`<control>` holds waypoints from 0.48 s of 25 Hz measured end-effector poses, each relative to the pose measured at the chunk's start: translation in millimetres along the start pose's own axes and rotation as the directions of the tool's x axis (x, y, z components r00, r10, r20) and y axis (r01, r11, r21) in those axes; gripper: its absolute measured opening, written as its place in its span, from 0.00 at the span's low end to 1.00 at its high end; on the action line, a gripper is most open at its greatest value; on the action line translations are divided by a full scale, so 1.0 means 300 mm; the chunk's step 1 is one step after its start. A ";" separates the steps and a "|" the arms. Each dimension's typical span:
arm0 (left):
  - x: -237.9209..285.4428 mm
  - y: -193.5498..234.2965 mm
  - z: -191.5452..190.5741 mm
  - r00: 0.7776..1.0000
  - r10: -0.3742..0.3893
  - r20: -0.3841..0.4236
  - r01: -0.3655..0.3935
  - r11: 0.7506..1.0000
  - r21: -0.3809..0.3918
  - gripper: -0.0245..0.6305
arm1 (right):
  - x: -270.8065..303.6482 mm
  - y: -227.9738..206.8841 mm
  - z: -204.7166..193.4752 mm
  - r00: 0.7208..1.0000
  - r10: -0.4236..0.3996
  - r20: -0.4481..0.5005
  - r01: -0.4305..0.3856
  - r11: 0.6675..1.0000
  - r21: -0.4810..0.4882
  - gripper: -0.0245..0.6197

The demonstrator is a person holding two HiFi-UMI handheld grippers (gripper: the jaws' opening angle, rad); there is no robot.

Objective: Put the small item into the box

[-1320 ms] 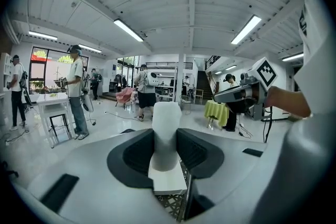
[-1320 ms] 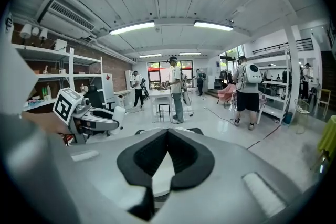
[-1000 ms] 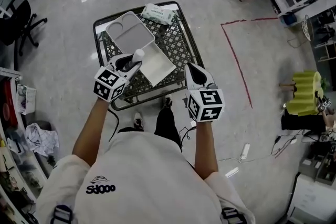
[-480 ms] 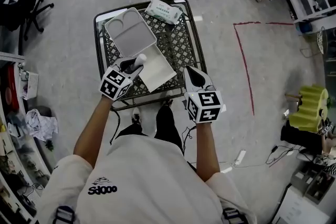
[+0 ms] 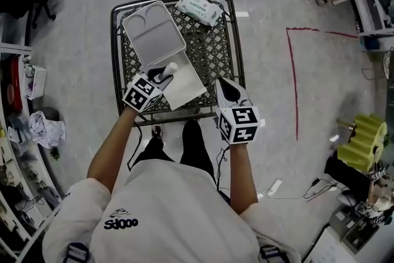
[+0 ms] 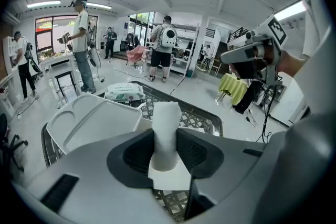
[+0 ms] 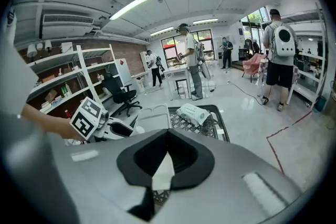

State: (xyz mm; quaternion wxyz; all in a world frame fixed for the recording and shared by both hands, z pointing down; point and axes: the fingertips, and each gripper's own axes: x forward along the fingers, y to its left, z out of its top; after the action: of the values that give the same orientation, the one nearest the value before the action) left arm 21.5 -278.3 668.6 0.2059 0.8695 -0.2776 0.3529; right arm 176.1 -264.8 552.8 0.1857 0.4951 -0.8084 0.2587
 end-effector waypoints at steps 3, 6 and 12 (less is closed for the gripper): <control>0.050 0.018 -0.026 0.999 0.013 -0.035 -0.014 0.999 -0.038 0.24 | 0.023 -0.019 -0.019 0.999 0.021 -0.025 -0.021 1.000 -0.015 0.05; 0.103 0.039 -0.060 0.996 0.046 -0.080 -0.051 0.996 -0.067 0.24 | 0.045 -0.052 -0.042 0.998 0.034 -0.052 -0.035 0.999 -0.009 0.05; 0.182 0.079 -0.121 0.981 0.095 -0.169 -0.116 0.986 -0.122 0.24 | 0.098 -0.081 -0.059 0.992 0.085 -0.093 -0.087 0.996 -0.019 0.05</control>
State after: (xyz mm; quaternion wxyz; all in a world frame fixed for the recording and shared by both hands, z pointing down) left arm 20.9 -294.7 736.4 0.2657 0.8063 -0.3283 0.4140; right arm 185.7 -283.9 588.9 0.2173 0.4453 -0.8224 0.2796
